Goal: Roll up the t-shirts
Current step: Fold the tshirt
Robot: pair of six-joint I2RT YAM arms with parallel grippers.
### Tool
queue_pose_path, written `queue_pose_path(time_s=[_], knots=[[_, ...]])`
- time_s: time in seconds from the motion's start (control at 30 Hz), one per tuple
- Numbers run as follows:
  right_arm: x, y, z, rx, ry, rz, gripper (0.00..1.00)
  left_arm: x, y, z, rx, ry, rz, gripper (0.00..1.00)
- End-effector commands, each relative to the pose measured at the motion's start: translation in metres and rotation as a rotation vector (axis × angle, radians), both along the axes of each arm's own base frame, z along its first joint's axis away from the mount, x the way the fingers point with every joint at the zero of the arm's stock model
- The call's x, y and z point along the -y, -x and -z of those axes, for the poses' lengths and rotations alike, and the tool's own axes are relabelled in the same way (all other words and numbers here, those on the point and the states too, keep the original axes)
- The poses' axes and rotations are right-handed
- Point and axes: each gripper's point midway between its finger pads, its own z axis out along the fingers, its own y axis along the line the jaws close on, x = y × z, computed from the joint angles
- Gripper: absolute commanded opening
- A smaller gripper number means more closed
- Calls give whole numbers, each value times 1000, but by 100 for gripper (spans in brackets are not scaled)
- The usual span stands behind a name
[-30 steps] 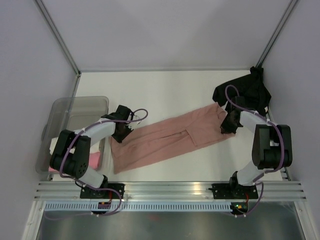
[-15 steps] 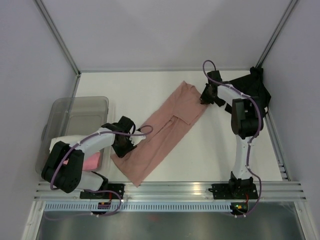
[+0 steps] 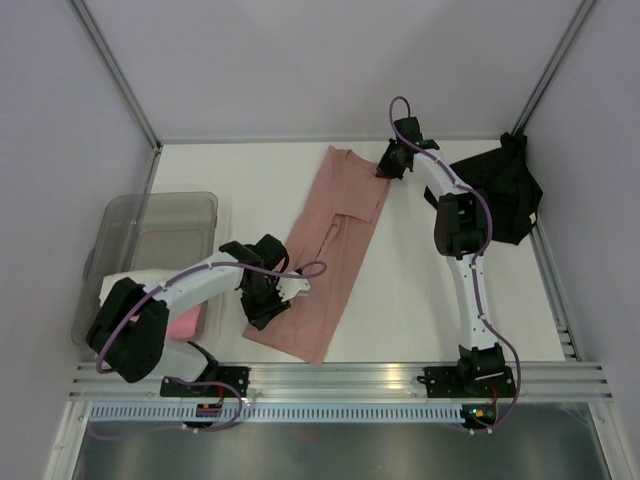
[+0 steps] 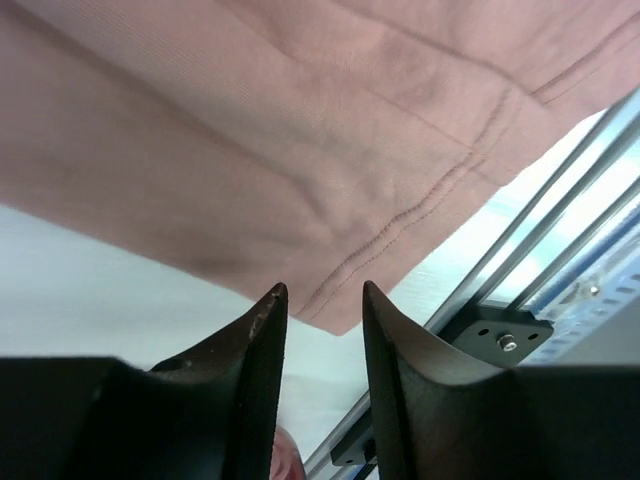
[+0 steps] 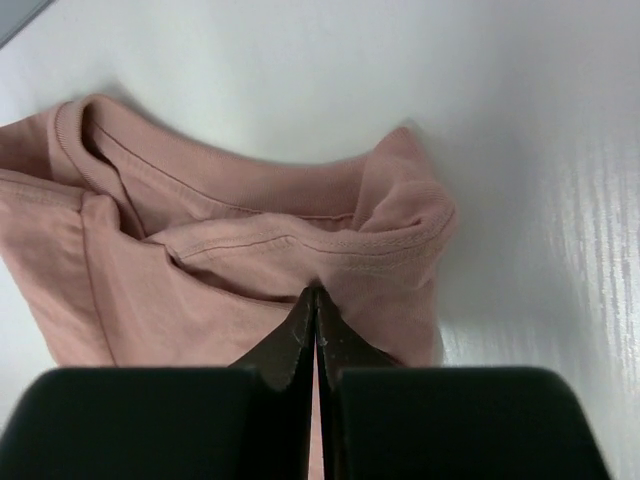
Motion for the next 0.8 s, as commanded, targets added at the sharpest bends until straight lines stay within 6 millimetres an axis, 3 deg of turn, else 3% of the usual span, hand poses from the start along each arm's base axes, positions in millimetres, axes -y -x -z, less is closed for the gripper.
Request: queue_pose_path(time_s=[0.0, 0.03, 0.07, 0.1, 0.13, 0.17, 0.2, 0.23, 0.3, 0.43, 0.5, 0.57, 0.6, 0.63, 0.67, 0.77], knots=[[-9, -12, -55, 108, -62, -37, 6, 26, -9, -45, 59, 146, -14, 43], [-10, -12, -78, 147, -68, -45, 8, 28, -11, -57, 77, 164, -10, 44], [-7, -9, -81, 147, -64, -48, 14, 28, -11, -62, 85, 170, -9, 44], [-5, -5, -104, 180, -66, -48, 18, 26, -11, -66, 99, 174, -4, 45], [-2, -1, -109, 182, -63, -44, 22, 23, -9, -66, 94, 165, -7, 45], [6, 9, -94, 145, -48, -26, 28, 19, -7, -63, 92, 149, -12, 45], [11, 15, -112, 169, -44, -14, 31, 12, -8, -59, 105, 121, -10, 45], [19, 30, -89, 111, -24, 8, 32, 2, -1, -48, 87, 82, -9, 45], [34, 38, -90, 111, -3, 53, 36, -11, -5, -36, 118, 16, -8, 45], [41, 54, -46, 9, -27, 66, 39, -23, -9, -24, 157, -36, -15, 45], [34, 53, -25, -32, -59, 60, 41, -23, -11, -25, 165, -38, -17, 45], [31, 46, -18, -30, -78, 67, 41, -24, -10, -24, 164, -41, -15, 45], [31, 45, -3, -53, -80, 79, 41, -26, -8, -24, 160, -42, -11, 45], [30, 38, -4, -41, -88, 82, 41, -27, -5, -23, 154, -43, -7, 45], [30, 37, 11, -66, -87, 87, 41, -26, -3, -24, 152, -31, 0, 45], [26, 27, 27, -81, -108, 100, 38, -26, 1, -25, 142, -18, 2, 45]])
